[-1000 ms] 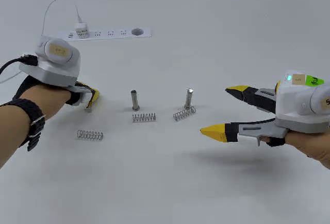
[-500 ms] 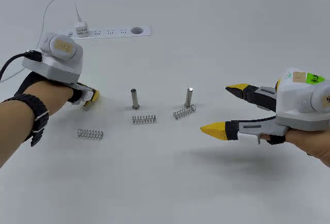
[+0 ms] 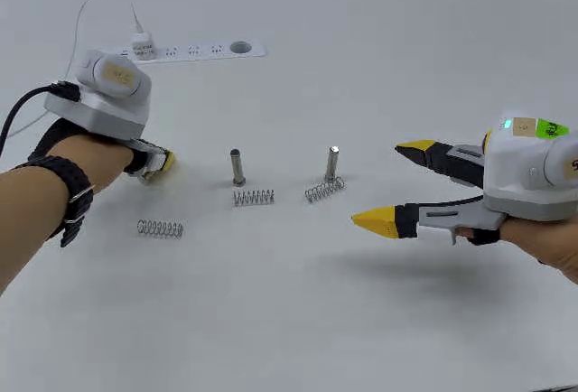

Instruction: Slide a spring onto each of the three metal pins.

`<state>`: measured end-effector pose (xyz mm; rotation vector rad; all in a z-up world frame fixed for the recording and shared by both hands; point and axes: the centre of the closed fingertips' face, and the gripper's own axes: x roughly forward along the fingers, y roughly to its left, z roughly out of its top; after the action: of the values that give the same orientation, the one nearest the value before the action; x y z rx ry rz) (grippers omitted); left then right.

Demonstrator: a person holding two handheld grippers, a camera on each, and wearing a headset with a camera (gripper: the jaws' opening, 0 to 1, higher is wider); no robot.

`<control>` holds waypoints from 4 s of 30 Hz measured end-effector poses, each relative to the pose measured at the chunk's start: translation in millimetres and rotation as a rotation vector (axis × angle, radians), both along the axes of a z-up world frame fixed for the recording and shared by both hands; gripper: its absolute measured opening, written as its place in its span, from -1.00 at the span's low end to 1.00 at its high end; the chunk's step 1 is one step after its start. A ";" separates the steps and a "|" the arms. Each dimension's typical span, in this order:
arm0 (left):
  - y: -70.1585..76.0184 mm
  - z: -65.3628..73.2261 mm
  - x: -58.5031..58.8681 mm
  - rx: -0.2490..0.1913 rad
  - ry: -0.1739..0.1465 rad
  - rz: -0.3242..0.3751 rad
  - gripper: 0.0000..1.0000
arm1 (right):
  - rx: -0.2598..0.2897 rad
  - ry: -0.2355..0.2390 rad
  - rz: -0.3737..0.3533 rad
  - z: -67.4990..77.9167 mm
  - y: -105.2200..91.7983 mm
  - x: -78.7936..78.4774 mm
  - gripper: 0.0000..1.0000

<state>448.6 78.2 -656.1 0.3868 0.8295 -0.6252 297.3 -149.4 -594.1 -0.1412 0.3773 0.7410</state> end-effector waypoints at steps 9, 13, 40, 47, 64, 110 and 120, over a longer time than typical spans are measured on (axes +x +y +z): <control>0.4 0.5 -1.6 -0.016 0.004 0.024 -0.86 | 0.002 -0.006 -0.008 1.9 -2.6 1.4 0.52; 0.7 0.7 -4.3 -0.032 0.022 0.032 -0.86 | -0.001 -0.001 -0.006 0.4 -2.3 0.7 0.52; -0.1 31.5 -16.7 -0.117 -0.015 0.044 -0.86 | 0.001 -0.016 0.008 6.7 5.5 0.6 0.52; 5.4 36.3 -21.3 -0.138 -0.027 0.054 -0.86 | -0.002 -0.018 0.017 8.0 8.8 1.6 0.52; 11.7 44.4 -43.3 -0.208 -0.074 0.098 -0.86 | -0.007 -0.029 0.029 12.4 15.5 -0.2 0.52; -1.1 44.2 -56.4 -0.215 -0.081 0.026 -0.84 | -0.016 -0.008 0.037 5.2 18.0 0.2 0.51; -3.6 49.1 -53.7 -0.206 -0.127 -0.001 -0.74 | -0.018 -0.010 0.038 6.1 18.3 -0.7 0.51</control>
<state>394.8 74.6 -607.0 0.2373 0.6371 -0.6733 296.7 -131.1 -588.0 -0.1694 0.3728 0.7742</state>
